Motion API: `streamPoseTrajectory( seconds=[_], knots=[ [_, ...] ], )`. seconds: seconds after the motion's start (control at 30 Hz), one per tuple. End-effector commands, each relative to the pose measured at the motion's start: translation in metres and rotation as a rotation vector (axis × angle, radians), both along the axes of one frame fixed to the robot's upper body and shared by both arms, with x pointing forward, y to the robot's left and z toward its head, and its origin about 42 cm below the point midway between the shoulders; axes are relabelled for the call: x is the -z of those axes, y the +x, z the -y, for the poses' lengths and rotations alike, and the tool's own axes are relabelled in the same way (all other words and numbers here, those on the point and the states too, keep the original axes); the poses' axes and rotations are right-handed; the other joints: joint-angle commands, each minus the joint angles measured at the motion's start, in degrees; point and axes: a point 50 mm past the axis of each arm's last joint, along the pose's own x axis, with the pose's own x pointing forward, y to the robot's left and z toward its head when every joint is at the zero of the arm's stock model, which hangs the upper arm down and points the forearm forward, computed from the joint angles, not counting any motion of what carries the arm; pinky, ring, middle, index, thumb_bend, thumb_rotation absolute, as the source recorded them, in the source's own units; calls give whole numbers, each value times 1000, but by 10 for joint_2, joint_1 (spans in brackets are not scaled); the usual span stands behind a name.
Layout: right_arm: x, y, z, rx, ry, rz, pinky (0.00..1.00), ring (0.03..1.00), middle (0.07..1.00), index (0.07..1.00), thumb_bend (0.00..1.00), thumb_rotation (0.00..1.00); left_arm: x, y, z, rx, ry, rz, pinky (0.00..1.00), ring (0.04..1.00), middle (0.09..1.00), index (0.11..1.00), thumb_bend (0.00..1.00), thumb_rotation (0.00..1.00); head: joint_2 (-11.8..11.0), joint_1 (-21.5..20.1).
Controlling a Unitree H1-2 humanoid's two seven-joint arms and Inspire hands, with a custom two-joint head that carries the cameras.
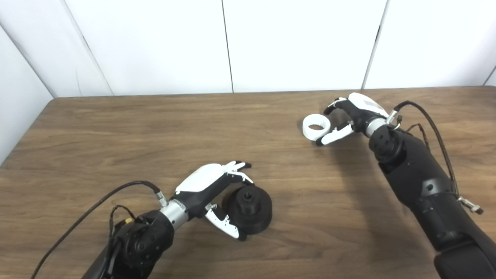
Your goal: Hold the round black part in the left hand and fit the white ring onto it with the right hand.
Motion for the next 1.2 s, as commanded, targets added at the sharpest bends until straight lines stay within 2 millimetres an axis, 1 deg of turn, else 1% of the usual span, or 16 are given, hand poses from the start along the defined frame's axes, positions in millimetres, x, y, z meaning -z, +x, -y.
streamPoseTrajectory(
  seconds=[0.0,0.2,0.43,0.53,0.63,0.8,1.07,1.13,1.17],
  knots=[
    [-34,9,-11,-42,6,96,1000,1000,945,752,953,342,-3,6,2,4,17,21,969,1000,974,640,952,203,1,1],
    [-29,9,-18,-51,15,86,1000,1000,949,754,950,345,-3,8,2,7,17,31,953,1000,973,636,954,208,1,2],
    [-27,10,-25,-64,27,89,1000,1000,946,741,927,331,-4,8,4,4,8,21,967,1000,974,630,954,196,1,2],
    [-25,10,-25,-68,37,98,1000,997,932,720,903,314,-4,7,4,5,13,22,969,1000,973,631,951,199,2,3],
    [-24,9,-25,-71,65,121,1000,976,903,678,875,274,-4,8,3,6,20,27,961,1000,974,632,954,204,2,3],
    [-24,8,-24,-81,83,160,999,958,878,644,846,240,-4,8,3,5,14,24,958,1000,975,633,950,200,2,4],
    [-25,8,-24,-81,99,182,913,937,860,596,823,221,-4,7,3,7,20,29,957,1000,974,633,954,202,2,4],
    [-24,8,-23,-81,106,185,889,933,858,519,603,170,-4,6,3,9,19,30,962,1000,974,633,956,199,3,5],
    [-24,8,-22,-79,109,189,879,930,855,505,565,161,-4,6,3,9,18,30,970,1000,974,634,955,200,3,5]
  ],
)
